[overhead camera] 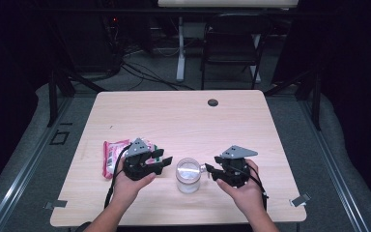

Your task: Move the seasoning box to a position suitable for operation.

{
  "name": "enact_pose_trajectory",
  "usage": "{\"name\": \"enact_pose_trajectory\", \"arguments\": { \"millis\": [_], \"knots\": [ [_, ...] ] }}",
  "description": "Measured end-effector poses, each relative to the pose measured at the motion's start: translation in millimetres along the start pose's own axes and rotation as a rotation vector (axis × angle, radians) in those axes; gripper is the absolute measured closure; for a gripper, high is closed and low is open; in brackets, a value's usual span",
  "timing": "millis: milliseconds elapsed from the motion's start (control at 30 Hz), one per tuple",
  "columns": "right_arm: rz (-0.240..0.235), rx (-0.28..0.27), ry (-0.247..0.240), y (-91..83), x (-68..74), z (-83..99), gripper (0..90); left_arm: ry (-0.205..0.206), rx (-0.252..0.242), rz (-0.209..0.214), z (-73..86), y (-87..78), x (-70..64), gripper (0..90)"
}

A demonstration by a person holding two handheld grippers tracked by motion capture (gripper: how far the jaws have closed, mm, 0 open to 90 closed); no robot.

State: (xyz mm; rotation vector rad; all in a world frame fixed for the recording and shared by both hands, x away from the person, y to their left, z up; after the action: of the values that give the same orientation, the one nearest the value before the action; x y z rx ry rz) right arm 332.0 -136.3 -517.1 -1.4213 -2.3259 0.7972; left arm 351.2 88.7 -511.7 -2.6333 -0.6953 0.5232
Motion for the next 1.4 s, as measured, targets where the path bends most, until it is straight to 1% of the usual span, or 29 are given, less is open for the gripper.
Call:
{"name": "enact_pose_trajectory", "arguments": {
  "millis": [67,100,133,167,200,233,267,300,333,400,467,533,567,600,633,667,733,800,833,900,967,1033,1133,1267,1300,1333,1400],
  "knots": [
    [0.003,-0.013,0.043,-1.0,-1.6,-6.4,52.2,-0.026,-0.032,0.006,-4.7,0.0,-1.3,51.4],
    [-0.005,-0.024,0.065,-1.5,-1.2,-9.6,50.6,-0.043,-0.052,0.018,-6.6,-0.4,-1.7,50.5],
    [-0.007,-0.035,0.077,-1.9,-1.3,-12.4,49.3,-0.059,-0.070,0.030,-8.2,-0.7,-2.3,50.5],
    [-0.007,-0.035,0.090,-2.4,-1.0,-14.3,48.2,-0.072,-0.076,0.036,-9.1,-0.7,-2.6,50.7],
    [-0.008,-0.011,0.129,-2.0,-0.6,-14.5,47.9,-0.081,-0.081,0.040,-9.4,-0.6,-3.1,52.1],
    [-0.017,0.007,0.157,-1.5,-0.3,-14.4,48.4,-0.087,-0.081,0.042,-9.2,-0.2,-3.9,54.5],
    [-0.027,0.009,0.181,-1.2,0.2,-14.4,53.7,-0.088,-0.079,0.042,-8.5,0.5,-4.7,56.7],
    [-0.043,0.015,0.200,-1.9,1.0,-14.0,57.9,-0.081,-0.068,0.039,-7.0,1.3,-5.2,58.9],
    [-0.047,0.012,0.215,-2.1,1.4,-13.3,60.0,-0.073,-0.051,0.033,-4.9,1.8,-5.4,60.9],
    [-0.029,0.013,0.225,-1.1,0.6,-10.5,64.8,-0.068,-0.023,0.034,0.0,2.9,-6.7,65.4],
    [-0.025,0.021,0.245,1.2,0.1,-7.2,69.0,-0.067,0.001,0.039,5.4,5.1,-7.9,70.1],
    [-0.025,0.031,0.259,3.5,-1.0,-4.5,72.0,-0.056,0.030,0.037,10.6,7.3,-9.6,74.4],
    [-0.034,0.032,0.275,5.0,-0.9,-3.7,73.1,-0.044,0.047,0.027,12.9,7.9,-10.1,76.2],
    [-0.044,0.040,0.286,6.4,-0.8,-2.6,73.8,-0.037,0.058,0.026,14.9,8.5,-11.1,78.0],
    [-0.051,0.044,0.292,7.7,-0.5,-1.6,74.5,-0.032,0.066,0.027,16.9,9.0,-12.3,79.4],
    [-0.047,0.048,0.294,8.8,0.0,-0.8,75.6,-0.026,0.082,0.026,19.2,9.1,-13.1,80.6],
    [-0.035,0.063,0.278,10.3,1.1,0.7,77.6,-0.005,0.111,0.013,24.6,9.3,-13.4,84.0],
    [-0.033,0.059,0.284,11.6,2.1,0.6,78.3,-0.001,0.117,0.015,27.3,9.6,-13.9,85.8],
    [-0.030,0.065,0.285,13.3,2.8,0.8,79.0,0.006,0.131,0.040,32.7,10.4,-15.7,86.4],
    [-0.032,0.067,0.288,14.8,3.4,1.0,80.1,0.009,0.137,0.044,34.2,10.7,-16.4,88.0],
    [-0.046,0.076,0.296,15.7,4.1,1.5,81.2,0.027,0.157,0.059,38.2,11.8,-19.2,89.7],
    [-0.052,0.079,0.299,15.7,4.7,1.7,81.9,0.028,0.164,0.064,39.6,12.4,-20.0,89.9],
    [-0.064,0.081,0.302,16.1,6.5,1.6,84.1,0.026,0.180,0.060,44.4,15.2,-19.9,90.0],
    [-0.070,0.084,0.302,16.1,6.7,1.4,84.7,0.025,0.195,0.062,48.7,17.2,-19.1,90.0],
    [-0.075,0.085,0.303,15.9,6.3,1.5,84.8,0.018,0.202,0.069,49.9,17.6,-20.2,90.0],
    [-0.076,0.084,0.305,16.2,6.0,1.4,85.0,0.024,0.203,0.068,50.7,18.5,-20.4,90.0],
    [-0.077,0.088,0.306,16.0,5.6,1.8,84.9,0.023,0.211,0.077,52.5,20.1,-22.0,90.0]
  ]
}}
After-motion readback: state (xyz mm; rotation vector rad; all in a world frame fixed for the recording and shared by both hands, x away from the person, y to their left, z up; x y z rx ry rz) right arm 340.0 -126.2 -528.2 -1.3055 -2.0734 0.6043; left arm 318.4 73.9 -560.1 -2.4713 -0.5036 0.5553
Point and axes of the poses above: each handheld gripper's, and its own axes: y roughly forward along the jaws, z roughly out of its underside, x roughly to its left, the point moved 6 cm from there along y, roughly forward along the jaws, and after that the axes turned 10 degrees about z, right-handed, at the moved point
